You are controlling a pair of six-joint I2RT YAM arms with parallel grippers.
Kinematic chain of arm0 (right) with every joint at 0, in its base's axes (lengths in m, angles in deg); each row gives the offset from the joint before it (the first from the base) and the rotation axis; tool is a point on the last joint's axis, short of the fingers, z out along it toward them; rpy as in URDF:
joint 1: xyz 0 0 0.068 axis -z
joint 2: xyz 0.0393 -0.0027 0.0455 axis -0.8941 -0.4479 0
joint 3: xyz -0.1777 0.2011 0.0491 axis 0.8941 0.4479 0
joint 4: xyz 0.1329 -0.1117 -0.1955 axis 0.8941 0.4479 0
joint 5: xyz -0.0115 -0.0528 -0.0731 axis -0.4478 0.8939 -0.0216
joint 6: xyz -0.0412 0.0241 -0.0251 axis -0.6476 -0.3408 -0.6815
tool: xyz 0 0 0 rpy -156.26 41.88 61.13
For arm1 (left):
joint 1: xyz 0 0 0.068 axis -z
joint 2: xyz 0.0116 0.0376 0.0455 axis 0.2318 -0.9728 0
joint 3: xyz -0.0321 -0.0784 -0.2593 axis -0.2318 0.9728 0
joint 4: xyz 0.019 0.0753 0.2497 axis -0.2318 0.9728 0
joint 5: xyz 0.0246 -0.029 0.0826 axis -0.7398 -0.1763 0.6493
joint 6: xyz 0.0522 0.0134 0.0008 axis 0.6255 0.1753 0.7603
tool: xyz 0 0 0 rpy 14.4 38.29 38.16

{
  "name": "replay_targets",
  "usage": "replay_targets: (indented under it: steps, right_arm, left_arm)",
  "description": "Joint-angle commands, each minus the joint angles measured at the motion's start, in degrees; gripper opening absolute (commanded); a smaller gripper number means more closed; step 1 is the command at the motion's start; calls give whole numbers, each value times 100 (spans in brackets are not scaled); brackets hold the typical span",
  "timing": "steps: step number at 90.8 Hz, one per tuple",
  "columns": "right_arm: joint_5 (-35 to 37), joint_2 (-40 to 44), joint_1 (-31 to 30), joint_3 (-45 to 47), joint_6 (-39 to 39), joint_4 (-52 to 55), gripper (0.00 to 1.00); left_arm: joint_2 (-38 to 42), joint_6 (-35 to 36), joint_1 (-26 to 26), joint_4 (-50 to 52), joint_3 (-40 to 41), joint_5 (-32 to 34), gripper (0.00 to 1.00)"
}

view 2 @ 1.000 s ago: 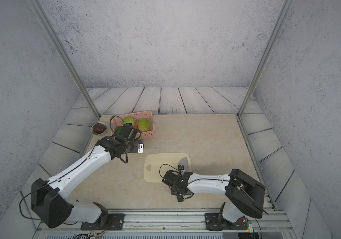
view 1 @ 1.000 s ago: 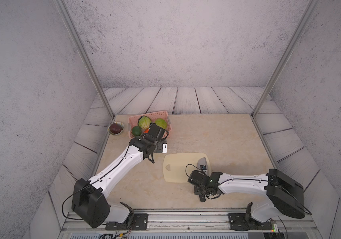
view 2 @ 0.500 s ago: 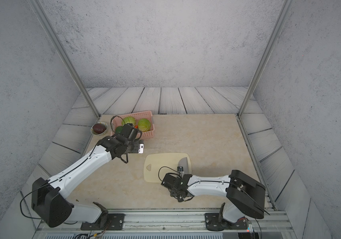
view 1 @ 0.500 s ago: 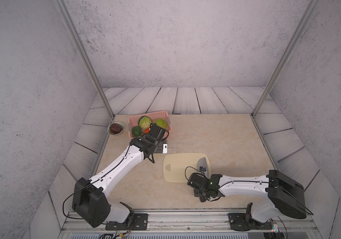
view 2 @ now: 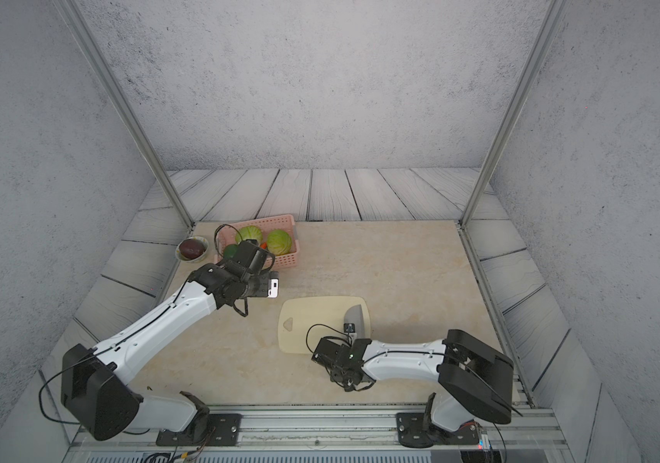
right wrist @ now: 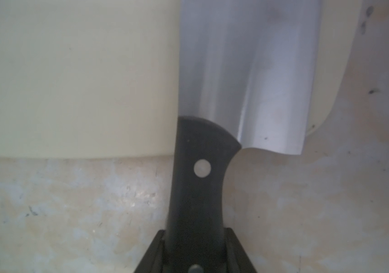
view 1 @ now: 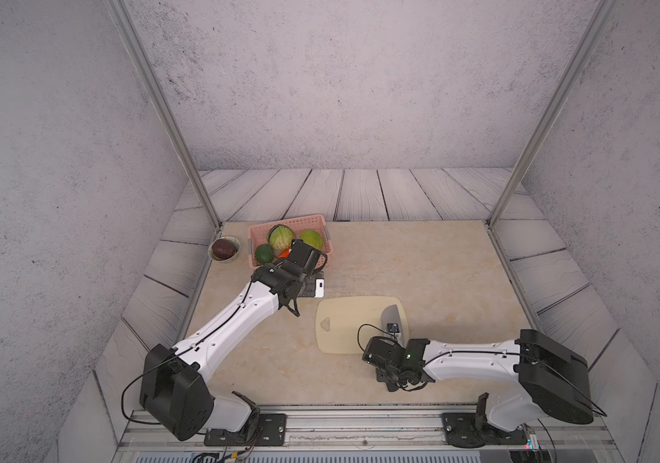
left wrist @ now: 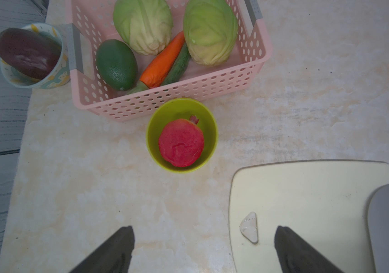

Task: Align the knife with the edge of the cutting board
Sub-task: Adjust the knife at the edge of the cutting board.

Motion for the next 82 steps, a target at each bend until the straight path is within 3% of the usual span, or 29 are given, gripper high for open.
replay_targets:
  steps: [1, 27, 82]
  right_arm:
    - [295, 46, -7, 89, 2, 343, 18]
    - [437, 244, 213, 25, -129, 386, 13]
    - [-144, 87, 617, 5, -600, -200, 9]
  left_arm:
    - [-44, 63, 32, 88, -179, 82, 98]
    - [12, 85, 32, 87, -179, 138, 98]
    - [-32, 99, 31, 101, -190, 181, 98]
